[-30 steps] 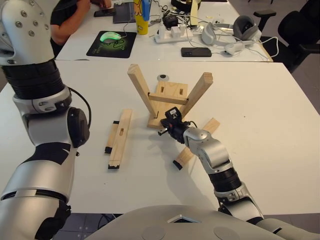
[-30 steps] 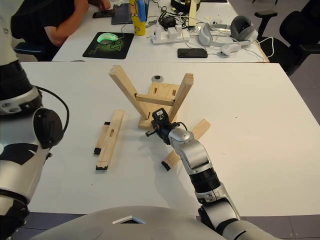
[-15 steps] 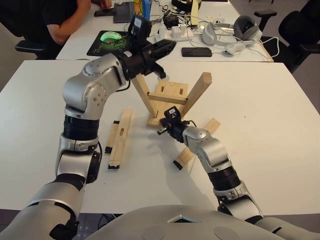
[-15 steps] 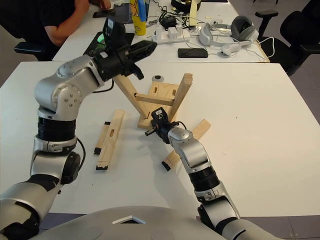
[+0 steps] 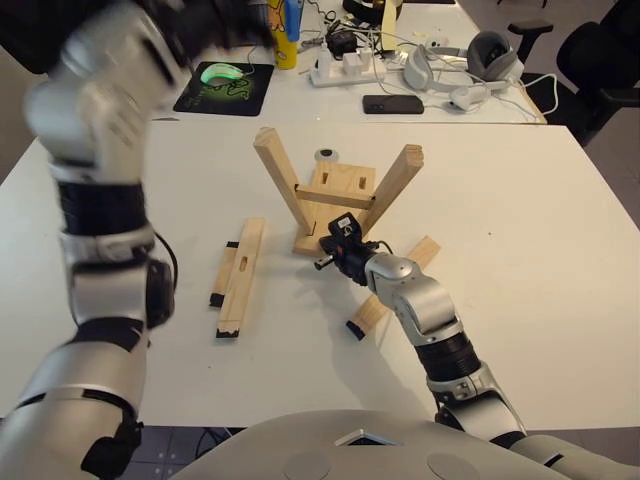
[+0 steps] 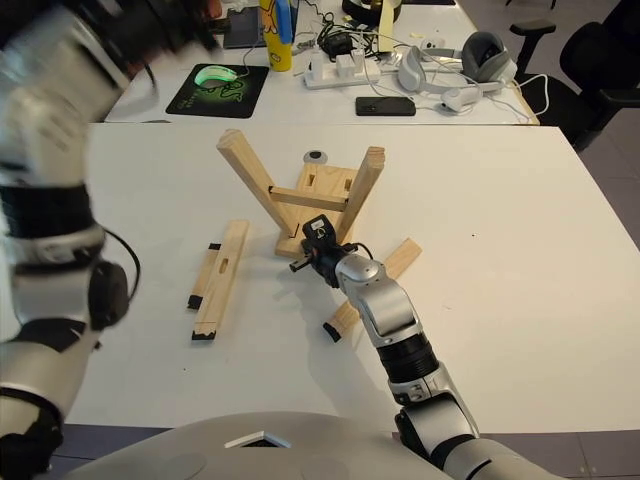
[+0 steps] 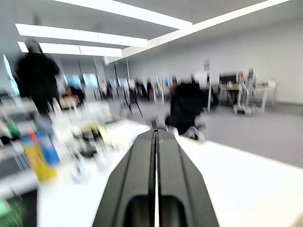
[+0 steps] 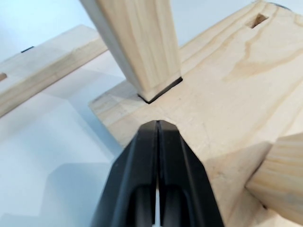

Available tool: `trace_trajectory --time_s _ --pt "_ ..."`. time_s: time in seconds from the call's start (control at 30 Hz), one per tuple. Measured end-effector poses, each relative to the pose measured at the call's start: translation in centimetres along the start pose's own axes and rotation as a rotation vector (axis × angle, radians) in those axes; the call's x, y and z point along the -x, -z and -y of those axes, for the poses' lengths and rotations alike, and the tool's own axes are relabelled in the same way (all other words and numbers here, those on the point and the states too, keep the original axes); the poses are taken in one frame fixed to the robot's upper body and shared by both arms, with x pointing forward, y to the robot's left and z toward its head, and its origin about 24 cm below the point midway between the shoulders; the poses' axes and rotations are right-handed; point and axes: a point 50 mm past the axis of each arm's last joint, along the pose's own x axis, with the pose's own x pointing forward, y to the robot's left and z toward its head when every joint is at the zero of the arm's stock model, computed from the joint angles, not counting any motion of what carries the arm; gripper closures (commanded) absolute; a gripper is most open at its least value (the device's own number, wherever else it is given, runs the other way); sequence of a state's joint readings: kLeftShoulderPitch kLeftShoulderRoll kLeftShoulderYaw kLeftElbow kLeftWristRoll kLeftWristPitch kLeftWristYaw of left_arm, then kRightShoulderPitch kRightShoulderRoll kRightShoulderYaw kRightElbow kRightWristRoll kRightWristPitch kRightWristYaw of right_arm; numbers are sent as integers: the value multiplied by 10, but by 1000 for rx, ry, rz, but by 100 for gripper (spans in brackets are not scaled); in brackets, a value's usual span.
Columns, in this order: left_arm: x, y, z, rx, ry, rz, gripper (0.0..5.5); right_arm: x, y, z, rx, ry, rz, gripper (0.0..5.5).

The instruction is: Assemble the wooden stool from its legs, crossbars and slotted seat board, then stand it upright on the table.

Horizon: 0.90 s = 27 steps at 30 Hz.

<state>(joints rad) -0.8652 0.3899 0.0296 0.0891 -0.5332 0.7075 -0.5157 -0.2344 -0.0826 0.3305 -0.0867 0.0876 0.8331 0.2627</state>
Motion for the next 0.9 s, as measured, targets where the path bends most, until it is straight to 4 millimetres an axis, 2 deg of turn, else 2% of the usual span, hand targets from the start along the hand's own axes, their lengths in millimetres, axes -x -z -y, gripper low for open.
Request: trace_trajectory --time_s 0.03,0.13,0.23,0.37,0.5,0.53,0.6,0.67,0.73,0.8,0.9 --pt "-1 37 8 63 26 -58 548 0 0 0 1 -2 1 550" --pt "3 43 24 13 68 -34 548 0 2 2 10 6 -9 550" --pt "3 40 27 12 70 -18 548 1 2 3 13 11 -10 550" --pt "0 30 20 73 16 10 548 1 1 3 13 8 -9 550" --pt "7 -13 1 26 -96 159 548 0 1 2 19 5 -3 550" --pt "13 -22 -10 -19 -164 180 548 -1 2 2 24 2 12 550" --pt "24 -26 -24 -77 -264 174 548 0 6 2 28 8 54 550" --pt "35 -14 -34 -107 -333 133 548 2 6 2 27 15 97 550" --pt "42 11 -37 -85 -367 70 548 5 5 3 28 21 136 550" --pt "48 32 -31 -78 -378 16 548 9 2 4 54 34 166 550" --pt "53 43 -17 -102 -373 -16 548 23 -20 7 103 54 286 550"
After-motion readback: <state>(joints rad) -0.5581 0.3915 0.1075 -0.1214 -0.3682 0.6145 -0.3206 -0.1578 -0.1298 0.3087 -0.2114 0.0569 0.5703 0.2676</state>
